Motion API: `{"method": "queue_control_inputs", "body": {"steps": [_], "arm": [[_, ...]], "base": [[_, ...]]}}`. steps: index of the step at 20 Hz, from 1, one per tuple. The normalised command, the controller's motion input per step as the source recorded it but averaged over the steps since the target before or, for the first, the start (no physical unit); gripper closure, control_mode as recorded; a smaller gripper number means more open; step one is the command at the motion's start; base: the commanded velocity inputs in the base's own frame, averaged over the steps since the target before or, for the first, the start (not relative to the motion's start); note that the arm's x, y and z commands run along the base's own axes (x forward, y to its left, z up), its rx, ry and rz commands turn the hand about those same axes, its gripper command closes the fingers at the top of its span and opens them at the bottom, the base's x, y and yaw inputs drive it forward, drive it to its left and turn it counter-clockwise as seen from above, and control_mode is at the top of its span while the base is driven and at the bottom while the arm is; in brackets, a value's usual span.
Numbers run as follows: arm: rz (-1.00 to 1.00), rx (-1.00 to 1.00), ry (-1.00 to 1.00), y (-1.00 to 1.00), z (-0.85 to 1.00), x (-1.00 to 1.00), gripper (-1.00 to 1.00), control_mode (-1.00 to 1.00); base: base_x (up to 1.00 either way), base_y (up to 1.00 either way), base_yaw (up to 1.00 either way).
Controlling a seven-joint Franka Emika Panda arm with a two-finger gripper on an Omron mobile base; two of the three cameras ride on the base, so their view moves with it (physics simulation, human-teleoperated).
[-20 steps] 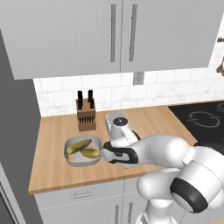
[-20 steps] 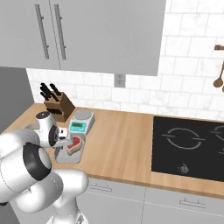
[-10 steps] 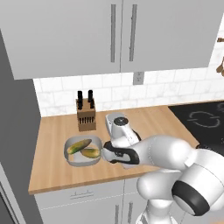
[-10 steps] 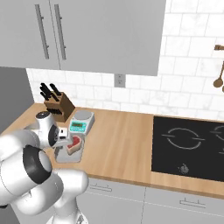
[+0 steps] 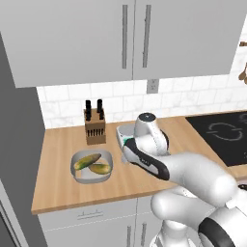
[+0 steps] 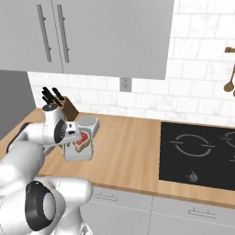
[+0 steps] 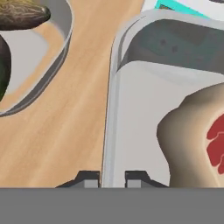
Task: Take the meat container that has the steak and place it on the second highest rack of the freezer. Then take the vegetable container that has the cucumbers and place it on the highest rack of the freezer.
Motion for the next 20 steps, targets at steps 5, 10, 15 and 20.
{"method": "queue_control_inputs", "body": {"steps": [5, 10, 15, 20], "arm": [[0.31, -0.01, 0.00, -0.47, 0.53, -0.19, 1.00, -1.00], [0.55, -0.04, -0.01, -0.54, 0.22, -0.38, 1.00, -1.00], [0.62, -0.07, -0.06, -0.62, 0.14, -0.50, 1.00, -1.00], [0.66, -0.09, -0.05, -0.28, 0.13, -0.31, 1.00, -1.00]], "base": [[0.00, 0.00, 0.00], [0.00, 0.00, 0.00], [0.00, 0.00, 0.00], [0.00, 0.00, 0.00]]}}
